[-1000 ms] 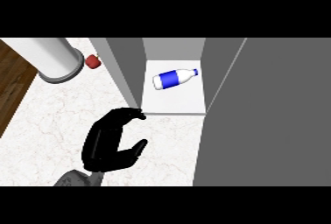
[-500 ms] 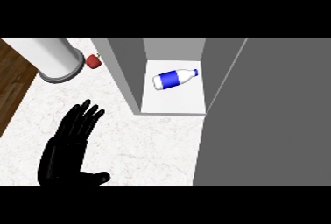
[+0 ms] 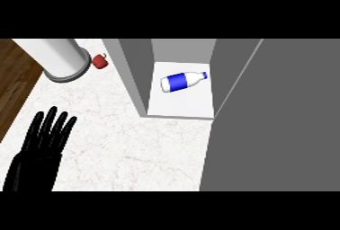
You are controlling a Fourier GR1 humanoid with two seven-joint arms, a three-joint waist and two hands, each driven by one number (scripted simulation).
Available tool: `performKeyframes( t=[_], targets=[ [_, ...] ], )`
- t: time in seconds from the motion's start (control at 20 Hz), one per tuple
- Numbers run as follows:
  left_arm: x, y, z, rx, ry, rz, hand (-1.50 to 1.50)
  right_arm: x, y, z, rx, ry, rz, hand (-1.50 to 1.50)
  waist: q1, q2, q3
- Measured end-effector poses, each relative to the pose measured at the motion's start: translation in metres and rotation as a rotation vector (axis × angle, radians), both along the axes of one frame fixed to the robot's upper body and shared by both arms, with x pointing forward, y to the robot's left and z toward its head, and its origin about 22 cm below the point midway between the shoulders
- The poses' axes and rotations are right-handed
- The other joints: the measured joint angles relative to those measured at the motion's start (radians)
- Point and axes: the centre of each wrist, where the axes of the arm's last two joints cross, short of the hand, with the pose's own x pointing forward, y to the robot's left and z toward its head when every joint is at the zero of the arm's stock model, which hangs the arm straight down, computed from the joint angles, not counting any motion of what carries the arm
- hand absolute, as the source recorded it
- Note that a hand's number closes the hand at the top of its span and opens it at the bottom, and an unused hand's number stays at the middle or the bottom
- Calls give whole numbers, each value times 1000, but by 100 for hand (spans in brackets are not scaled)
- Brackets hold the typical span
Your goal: Pick up the bottled water, place it into the cabinet and close the cabinet
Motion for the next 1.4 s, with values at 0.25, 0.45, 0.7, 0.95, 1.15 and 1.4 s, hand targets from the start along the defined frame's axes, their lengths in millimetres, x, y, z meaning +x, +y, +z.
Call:
performKeyframes(
  t=[0.25,0.45,0.7,0.95,1.15,1.4],
  targets=[
    [-8,19,7,2,-6,-9,-150,2,7,0,14,12,-46,150,21,8,-1],
    [-13,31,11,1,-14,-24,-150,3,10,0,24,20,-58,150,44,15,-1],
    [-17,44,17,8,-24,-58,-150,9,11,1,13,4,-36,150,80,27,-2],
    [-15,54,23,18,-40,-81,-150,16,12,4,-12,-23,1,150,106,39,-4],
    [-14,60,27,24,-49,-99,-150,21,12,6,-35,-48,36,150,133,46,-5],
    [-13,63,30,30,-52,-125,-150,29,10,10,-79,-94,93,-150,168,49,-9]
  ],
)
